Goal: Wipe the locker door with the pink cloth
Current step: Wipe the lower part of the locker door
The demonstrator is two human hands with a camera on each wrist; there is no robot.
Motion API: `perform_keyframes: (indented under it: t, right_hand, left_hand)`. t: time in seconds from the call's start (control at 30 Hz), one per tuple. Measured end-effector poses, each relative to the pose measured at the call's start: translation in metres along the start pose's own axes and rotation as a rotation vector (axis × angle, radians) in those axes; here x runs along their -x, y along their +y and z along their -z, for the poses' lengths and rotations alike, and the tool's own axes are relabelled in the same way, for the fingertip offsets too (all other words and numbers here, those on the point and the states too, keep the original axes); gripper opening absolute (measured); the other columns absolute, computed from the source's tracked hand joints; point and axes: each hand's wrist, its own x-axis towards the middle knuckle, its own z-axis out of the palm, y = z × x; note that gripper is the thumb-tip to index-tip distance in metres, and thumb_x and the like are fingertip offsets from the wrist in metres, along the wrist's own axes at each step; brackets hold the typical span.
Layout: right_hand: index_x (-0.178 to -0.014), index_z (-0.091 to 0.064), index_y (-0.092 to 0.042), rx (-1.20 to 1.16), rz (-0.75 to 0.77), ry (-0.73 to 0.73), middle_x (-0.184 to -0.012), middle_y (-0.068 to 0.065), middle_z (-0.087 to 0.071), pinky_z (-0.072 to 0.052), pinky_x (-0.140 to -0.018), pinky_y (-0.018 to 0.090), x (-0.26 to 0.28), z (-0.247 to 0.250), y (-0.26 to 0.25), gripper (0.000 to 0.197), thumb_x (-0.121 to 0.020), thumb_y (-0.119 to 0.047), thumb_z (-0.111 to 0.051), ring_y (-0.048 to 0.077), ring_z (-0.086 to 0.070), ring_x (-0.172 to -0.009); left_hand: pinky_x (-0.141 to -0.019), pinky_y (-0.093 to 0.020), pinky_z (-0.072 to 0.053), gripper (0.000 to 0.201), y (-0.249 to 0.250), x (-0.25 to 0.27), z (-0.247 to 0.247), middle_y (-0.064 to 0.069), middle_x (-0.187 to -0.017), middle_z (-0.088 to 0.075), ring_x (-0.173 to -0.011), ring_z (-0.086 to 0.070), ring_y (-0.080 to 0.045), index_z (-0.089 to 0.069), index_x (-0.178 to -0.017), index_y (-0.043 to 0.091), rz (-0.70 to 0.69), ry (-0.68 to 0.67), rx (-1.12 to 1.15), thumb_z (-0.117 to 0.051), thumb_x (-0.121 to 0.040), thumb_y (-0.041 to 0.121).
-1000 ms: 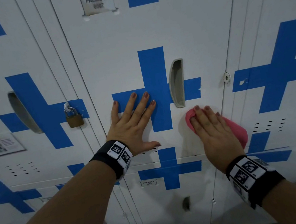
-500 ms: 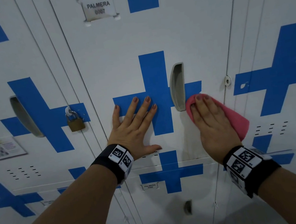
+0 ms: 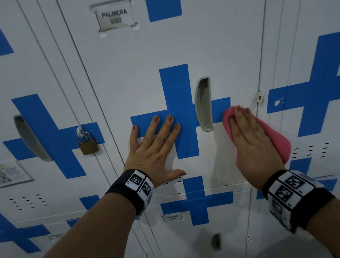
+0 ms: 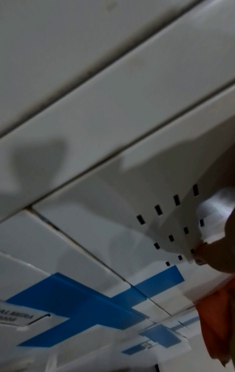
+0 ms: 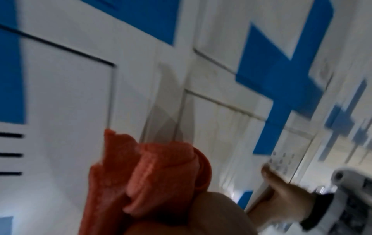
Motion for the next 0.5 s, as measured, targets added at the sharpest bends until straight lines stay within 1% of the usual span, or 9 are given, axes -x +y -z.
perform_keyframes:
  t: [0.1,0.17,0.23,0.3,0.4,0.5]
  right_hand:
    - [-0.147,0.002,-0.008,-0.071,-0.108,0.083,-0.155,0.004,0.005,0.010,-0.115,0.025,-0.018,0.006,-0.013,0.095,-0.071,0.015,-0.049,0.011,0.017,-0.141]
    - [-0.146,0.001,-0.006,-0.076,-0.121,0.089,-0.154,0.005,0.005,0.013,-0.114,0.023,-0.020,0.005,-0.017,0.090,-0.072,0.014,-0.047,0.011,0.014,-0.141]
    - [-0.146,0.001,-0.006,-0.064,-0.085,0.082,-0.154,0.005,0.004,0.012,-0.114,0.025,-0.017,0.001,-0.018,0.086,-0.074,0.011,-0.043,0.014,0.012,-0.141]
    - [-0.147,0.002,-0.007,-0.051,-0.037,0.062,-0.155,0.001,0.006,0.009,-0.115,0.029,-0.012,-0.003,-0.017,0.082,-0.076,0.007,-0.037,0.014,0.016,-0.142]
    - [-0.148,0.009,-0.013,-0.043,0.012,0.035,-0.155,-0.002,0.008,0.007,-0.115,0.031,-0.007,-0.009,-0.014,0.077,-0.081,-0.006,-0.030,0.014,0.016,-0.143]
    - [-0.147,0.014,-0.015,-0.040,0.015,0.010,-0.155,-0.002,0.017,0.010,-0.115,0.031,0.000,-0.015,-0.016,0.085,-0.080,-0.005,-0.038,0.015,0.017,-0.143]
  left_hand:
    - [-0.111,-0.056,0.012,0.126,0.000,0.000,-0.001,0.001,-0.156,0.020,-0.144,0.015,-0.025,0.011,-0.149,0.021,-0.001,0.001,0.001,-0.049,-0.059,0.085]
    - [-0.111,-0.056,0.012,0.126,0.000,0.000,-0.001,0.001,-0.156,0.020,-0.144,0.015,-0.025,0.011,-0.149,0.021,0.001,0.002,0.002,-0.049,-0.059,0.085]
    - [-0.111,-0.056,0.012,0.126,0.000,0.000,-0.001,0.001,-0.156,0.019,-0.144,0.015,-0.025,0.010,-0.149,0.021,-0.003,0.009,0.002,-0.050,-0.060,0.085]
    - [-0.111,-0.056,0.012,0.125,0.001,0.000,-0.002,0.001,-0.156,0.019,-0.144,0.014,-0.025,0.010,-0.149,0.021,-0.005,0.016,0.003,-0.050,-0.060,0.085]
    - [-0.111,-0.056,0.012,0.125,0.000,0.000,-0.001,0.002,-0.156,0.019,-0.144,0.015,-0.024,0.009,-0.149,0.021,-0.006,0.020,0.002,-0.050,-0.060,0.085]
    - [-0.111,-0.057,0.012,0.125,0.000,0.000,-0.002,0.002,-0.156,0.019,-0.144,0.015,-0.024,0.009,-0.149,0.021,-0.006,0.015,0.000,-0.050,-0.060,0.085]
